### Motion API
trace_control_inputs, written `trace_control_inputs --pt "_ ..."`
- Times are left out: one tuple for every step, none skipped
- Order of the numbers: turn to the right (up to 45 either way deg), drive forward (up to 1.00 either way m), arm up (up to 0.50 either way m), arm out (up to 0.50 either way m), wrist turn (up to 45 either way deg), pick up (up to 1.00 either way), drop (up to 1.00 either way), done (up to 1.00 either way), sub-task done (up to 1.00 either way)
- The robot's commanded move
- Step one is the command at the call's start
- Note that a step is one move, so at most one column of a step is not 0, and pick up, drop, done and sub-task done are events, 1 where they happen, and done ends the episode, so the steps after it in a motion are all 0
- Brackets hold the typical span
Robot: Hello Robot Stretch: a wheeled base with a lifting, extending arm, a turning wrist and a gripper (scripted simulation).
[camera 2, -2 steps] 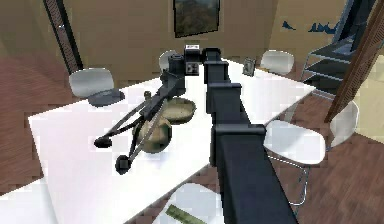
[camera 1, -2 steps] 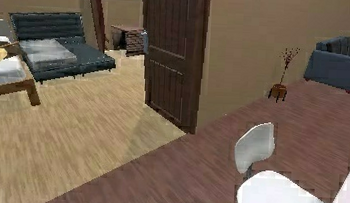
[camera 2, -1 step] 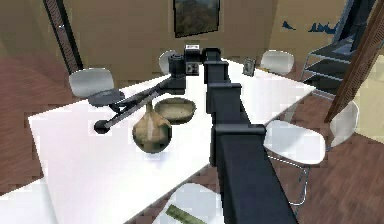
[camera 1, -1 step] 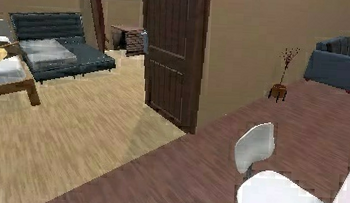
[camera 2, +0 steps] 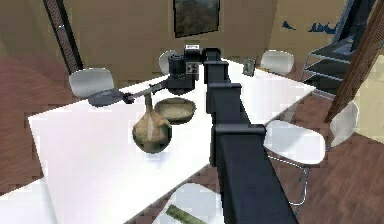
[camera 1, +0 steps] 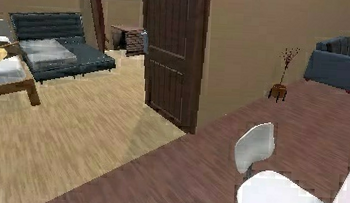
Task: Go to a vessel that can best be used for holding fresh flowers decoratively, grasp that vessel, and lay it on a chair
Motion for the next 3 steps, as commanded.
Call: trace_control_inputs --pt "0.0 0.0 0.0 0.0 6.0 0.0 0.0 0.0 0.0" --pt "0.0 0.0 -0.24 0.0 0.0 0.0 0.0 0.0 0.0" --pt "0.0 0.0 0.0 0.0 0.0 1.0 0.0 0.0 0.0"
